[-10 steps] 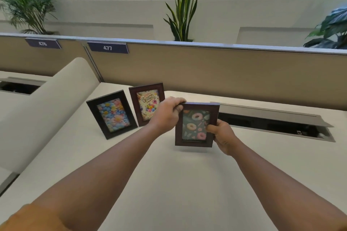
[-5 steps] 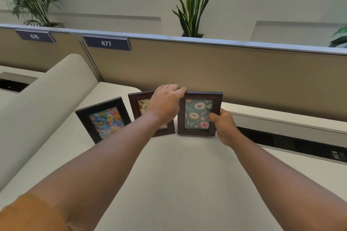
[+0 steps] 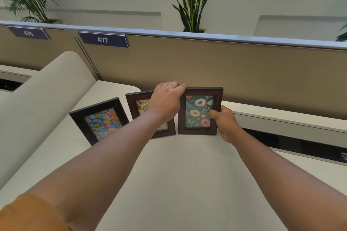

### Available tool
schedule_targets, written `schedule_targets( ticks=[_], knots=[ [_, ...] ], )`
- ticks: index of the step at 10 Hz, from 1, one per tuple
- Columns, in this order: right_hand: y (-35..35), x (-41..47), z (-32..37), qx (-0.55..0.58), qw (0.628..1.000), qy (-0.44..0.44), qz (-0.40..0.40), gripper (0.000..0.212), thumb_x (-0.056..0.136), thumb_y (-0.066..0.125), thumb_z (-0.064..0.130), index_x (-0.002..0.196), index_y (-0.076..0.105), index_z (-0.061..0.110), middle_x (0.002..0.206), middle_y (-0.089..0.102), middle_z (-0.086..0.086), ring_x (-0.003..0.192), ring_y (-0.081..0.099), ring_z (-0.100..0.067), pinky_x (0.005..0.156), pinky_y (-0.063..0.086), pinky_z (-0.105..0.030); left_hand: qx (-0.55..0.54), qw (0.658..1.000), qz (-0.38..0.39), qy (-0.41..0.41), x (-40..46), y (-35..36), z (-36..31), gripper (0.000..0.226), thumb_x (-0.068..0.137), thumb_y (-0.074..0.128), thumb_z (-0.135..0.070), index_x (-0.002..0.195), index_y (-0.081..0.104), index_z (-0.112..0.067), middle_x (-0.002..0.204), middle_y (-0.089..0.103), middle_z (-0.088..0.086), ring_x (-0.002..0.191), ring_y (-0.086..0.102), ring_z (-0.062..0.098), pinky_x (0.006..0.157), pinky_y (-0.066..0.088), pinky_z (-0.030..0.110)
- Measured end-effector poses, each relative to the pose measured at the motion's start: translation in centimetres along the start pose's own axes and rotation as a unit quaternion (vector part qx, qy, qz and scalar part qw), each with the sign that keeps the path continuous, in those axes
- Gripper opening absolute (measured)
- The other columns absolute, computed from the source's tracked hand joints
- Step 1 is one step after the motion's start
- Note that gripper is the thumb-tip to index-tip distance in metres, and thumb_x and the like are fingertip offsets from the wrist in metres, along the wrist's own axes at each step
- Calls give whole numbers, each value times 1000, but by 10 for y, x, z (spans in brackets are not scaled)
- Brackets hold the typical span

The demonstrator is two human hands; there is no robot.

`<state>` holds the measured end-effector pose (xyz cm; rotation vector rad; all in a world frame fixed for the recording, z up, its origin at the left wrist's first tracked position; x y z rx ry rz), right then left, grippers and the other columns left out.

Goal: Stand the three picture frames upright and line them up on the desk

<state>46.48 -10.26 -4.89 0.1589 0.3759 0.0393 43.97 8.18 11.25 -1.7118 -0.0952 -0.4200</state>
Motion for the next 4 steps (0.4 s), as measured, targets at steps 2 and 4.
schedule_targets(
  ticks=[2,4],
  knots=[
    [0,-2,5,-16,1000,2,2,24,94,62,0,114,68,12,110,78,-15,90,78,-27,78,64,-46,8,1000,9,6,0,3,-2,51,86,53,2,134,56,-13,124,66,7,118,57,32,100,38,42],
    [-2,-26,23,-91,994,-63,-24,38,92,63,0,126,60,17,132,68,-8,97,73,-10,64,61,-28,26,1000,-1,-12,-9,2,-2,61,91,52,-3,151,41,-11,151,50,11,145,37,31,117,26,44]
  ],
)
Point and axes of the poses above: each hand's wrist, its own x-axis towards the middle knuckle, its own y-axis out of the palm, z = x × y, the point moved 10 cm from there along x, towards the middle knuckle
